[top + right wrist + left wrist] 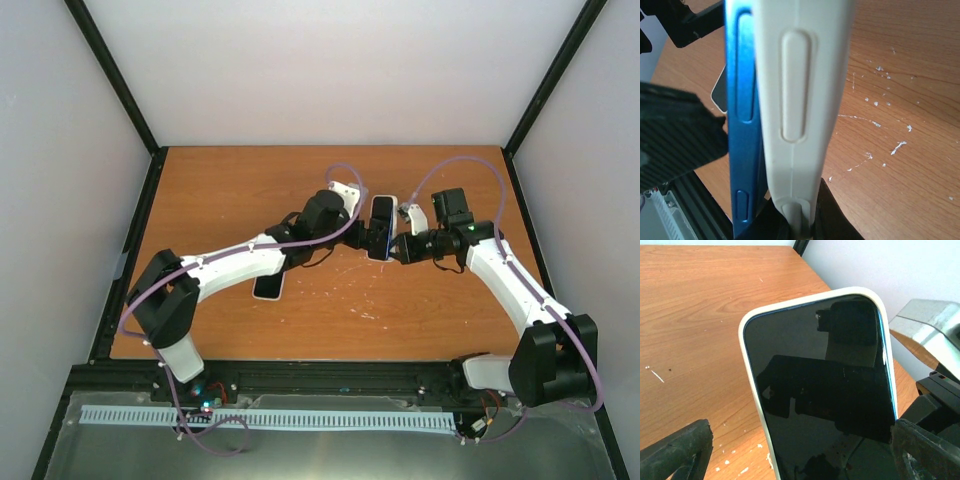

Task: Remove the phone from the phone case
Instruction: Remove the phone case from the phone.

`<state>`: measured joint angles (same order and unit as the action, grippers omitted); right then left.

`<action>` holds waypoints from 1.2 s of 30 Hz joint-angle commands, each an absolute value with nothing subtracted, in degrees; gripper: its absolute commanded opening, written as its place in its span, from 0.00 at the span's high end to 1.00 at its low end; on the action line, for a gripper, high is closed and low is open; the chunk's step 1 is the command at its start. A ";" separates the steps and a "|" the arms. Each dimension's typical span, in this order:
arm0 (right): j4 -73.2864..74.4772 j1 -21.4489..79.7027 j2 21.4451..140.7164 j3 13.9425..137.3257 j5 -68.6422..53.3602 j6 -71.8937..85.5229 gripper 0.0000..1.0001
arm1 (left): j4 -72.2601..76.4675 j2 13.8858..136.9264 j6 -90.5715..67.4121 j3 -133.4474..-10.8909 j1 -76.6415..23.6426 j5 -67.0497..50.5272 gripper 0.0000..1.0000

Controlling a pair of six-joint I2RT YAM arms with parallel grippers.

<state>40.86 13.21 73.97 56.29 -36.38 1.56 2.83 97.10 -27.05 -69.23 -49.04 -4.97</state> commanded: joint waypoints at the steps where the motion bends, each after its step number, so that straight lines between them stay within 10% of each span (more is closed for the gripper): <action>1: 37.68 13.54 73.17 58.26 -37.42 1.95 0.97 | 1.39 98.40 -26.59 -72.28 -49.33 -5.86 0.03; 36: 34.70 20.72 67.74 56.88 -29.18 0.61 0.97 | -18.60 110.90 -35.84 -82.06 -50.98 11.97 0.29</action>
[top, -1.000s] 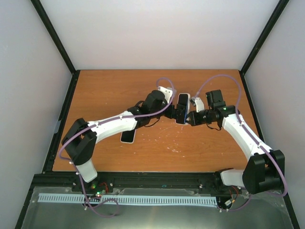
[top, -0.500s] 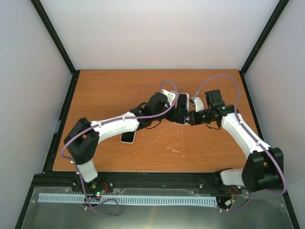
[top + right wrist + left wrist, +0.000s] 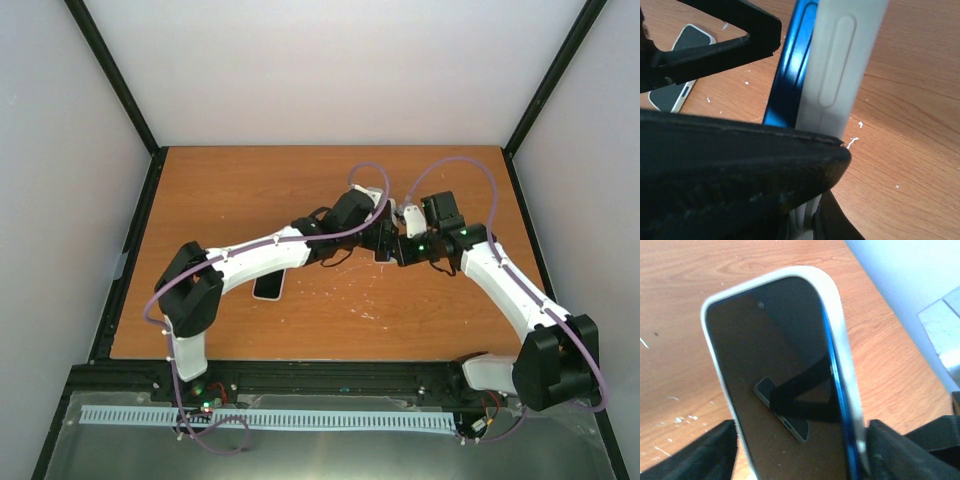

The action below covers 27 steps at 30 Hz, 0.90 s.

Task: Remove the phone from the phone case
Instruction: Remove the phone case from the phone.

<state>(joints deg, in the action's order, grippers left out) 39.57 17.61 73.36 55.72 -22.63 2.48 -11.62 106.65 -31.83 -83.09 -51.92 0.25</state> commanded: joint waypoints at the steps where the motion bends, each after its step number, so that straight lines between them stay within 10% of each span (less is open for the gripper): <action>1: 34.52 20.74 67.71 56.79 -29.74 0.54 0.97 | -18.07 111.03 -36.38 -81.80 -50.98 12.42 0.35; 14: 30.53 20.12 73.27 54.35 -28.92 3.10 0.97 | -16.62 116.69 -43.65 -82.39 -50.14 12.44 0.67; 20: 30.35 19.03 76.79 54.05 -30.02 2.96 0.97 | -1.55 111.47 -39.66 -72.47 -49.93 1.81 0.39; 27: 31.35 18.99 80.56 55.02 -27.87 2.59 0.97 | -2.73 109.55 -40.17 -70.88 -49.92 1.80 0.34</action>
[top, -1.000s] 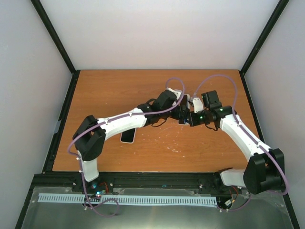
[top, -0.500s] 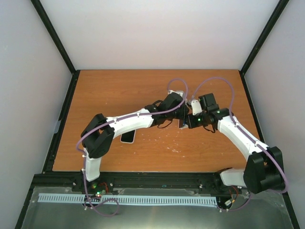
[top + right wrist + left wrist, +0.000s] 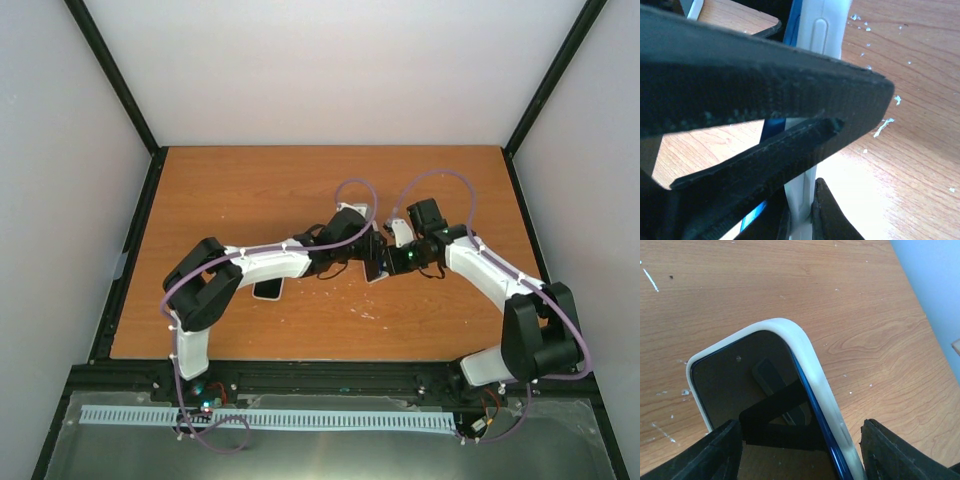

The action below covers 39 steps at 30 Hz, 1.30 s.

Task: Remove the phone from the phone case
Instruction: Remove the phone case from the phone.

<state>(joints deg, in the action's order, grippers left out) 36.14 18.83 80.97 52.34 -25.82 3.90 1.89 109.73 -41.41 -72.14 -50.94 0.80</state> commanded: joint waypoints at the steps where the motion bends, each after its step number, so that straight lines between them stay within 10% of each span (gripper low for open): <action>1: 31.42 18.95 80.84 55.14 -27.60 2.68 0.97 | -2.35 108.85 -40.67 -70.07 -49.97 2.07 0.34; 11: 31.62 19.03 81.38 55.28 -27.36 2.90 0.97 | 11.98 97.77 -38.42 -58.30 -49.95 0.80 0.12; 39: 31.50 19.05 80.36 55.61 -23.37 3.60 0.97 | 5.98 103.66 -44.05 -65.12 -50.27 -6.00 0.17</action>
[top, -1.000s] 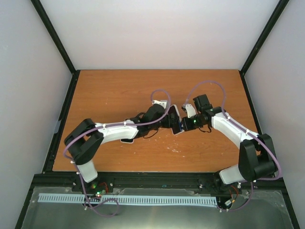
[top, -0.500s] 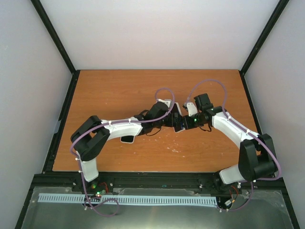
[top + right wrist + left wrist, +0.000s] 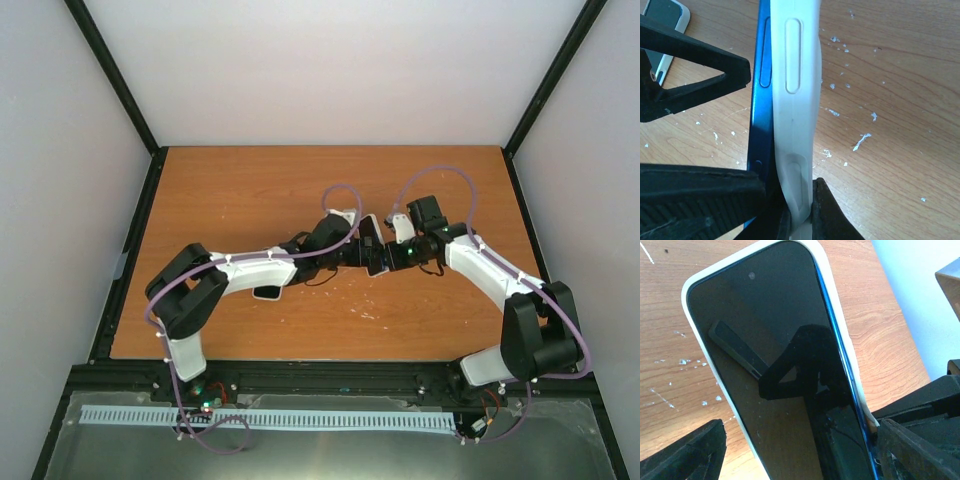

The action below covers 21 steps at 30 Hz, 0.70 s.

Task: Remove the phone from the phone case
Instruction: Remove the phone case from the phone.

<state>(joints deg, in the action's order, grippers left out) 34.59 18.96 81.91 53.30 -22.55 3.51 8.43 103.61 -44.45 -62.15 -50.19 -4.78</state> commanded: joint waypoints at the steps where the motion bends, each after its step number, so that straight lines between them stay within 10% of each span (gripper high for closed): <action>1: 31.59 19.07 80.52 55.82 -23.42 3.65 0.97 | 5.28 104.67 -44.11 -65.88 -50.27 -6.53 0.17; 21: 31.44 15.25 80.19 55.48 -24.09 5.43 0.97 | -2.26 110.50 -49.61 -63.22 -49.91 -2.24 0.28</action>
<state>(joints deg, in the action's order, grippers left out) 35.59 16.93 81.91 53.43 -22.87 4.60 7.60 107.15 -48.56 -65.54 -50.37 -5.39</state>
